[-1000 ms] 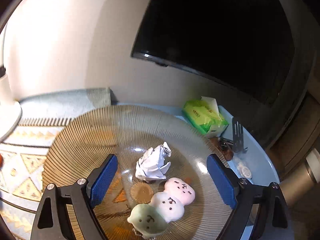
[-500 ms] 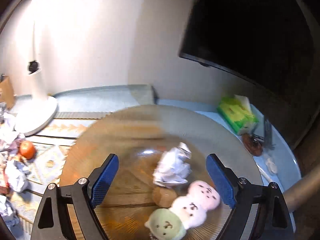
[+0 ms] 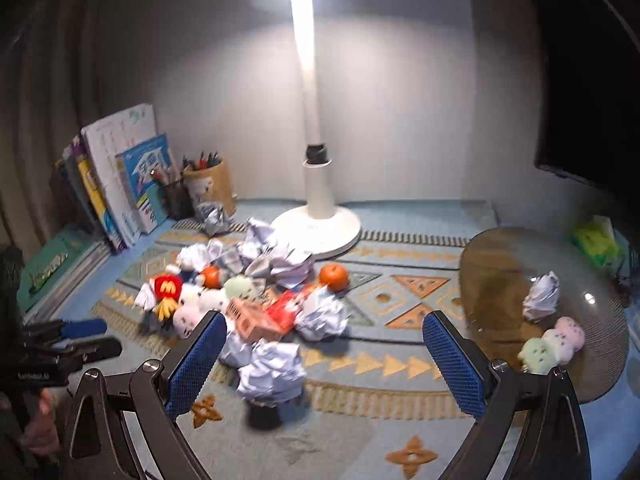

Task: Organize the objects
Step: 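Return both tools to the pile and grasp paper balls with each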

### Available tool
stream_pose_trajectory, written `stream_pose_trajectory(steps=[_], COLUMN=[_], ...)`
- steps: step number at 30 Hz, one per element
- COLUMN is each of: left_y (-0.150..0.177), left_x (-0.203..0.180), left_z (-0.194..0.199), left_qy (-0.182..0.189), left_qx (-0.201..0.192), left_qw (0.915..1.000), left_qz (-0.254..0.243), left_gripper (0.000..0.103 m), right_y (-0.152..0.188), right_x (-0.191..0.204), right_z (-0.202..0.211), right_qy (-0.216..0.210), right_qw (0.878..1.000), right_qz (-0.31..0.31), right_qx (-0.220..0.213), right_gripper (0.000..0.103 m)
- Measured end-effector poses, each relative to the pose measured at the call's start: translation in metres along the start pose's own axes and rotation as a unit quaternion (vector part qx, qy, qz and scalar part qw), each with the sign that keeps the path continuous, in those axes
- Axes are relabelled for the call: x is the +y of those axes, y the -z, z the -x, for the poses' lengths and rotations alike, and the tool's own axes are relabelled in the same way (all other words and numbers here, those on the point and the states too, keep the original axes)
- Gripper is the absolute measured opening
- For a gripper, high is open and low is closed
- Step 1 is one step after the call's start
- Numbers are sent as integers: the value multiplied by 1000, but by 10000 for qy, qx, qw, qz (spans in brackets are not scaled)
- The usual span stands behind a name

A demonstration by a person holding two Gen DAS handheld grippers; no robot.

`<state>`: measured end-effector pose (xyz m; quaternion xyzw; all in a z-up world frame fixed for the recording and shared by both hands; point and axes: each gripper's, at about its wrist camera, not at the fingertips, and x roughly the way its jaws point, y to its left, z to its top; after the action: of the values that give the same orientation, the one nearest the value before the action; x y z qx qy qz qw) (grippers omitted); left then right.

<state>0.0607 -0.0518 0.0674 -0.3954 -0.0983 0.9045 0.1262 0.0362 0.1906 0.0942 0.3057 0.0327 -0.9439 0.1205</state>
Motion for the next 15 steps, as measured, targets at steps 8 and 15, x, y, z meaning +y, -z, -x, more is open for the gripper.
stream_pose_trajectory(steps=[8,15], left_y=[-31,-46], left_x=[53,75], left_z=[-53,-93], left_qy=[-82,114], left_qx=[450,837], left_qw=[9989,9958], left_qz=[79,340], left_gripper=[74,74], right_y=[35,39], right_x=[5,-2], right_z=[-56,-82], right_qy=[-567,-886], right_qw=[9940,9853], right_qz=[-206,-577], right_qx=[909,1340], right_gripper=[97,89])
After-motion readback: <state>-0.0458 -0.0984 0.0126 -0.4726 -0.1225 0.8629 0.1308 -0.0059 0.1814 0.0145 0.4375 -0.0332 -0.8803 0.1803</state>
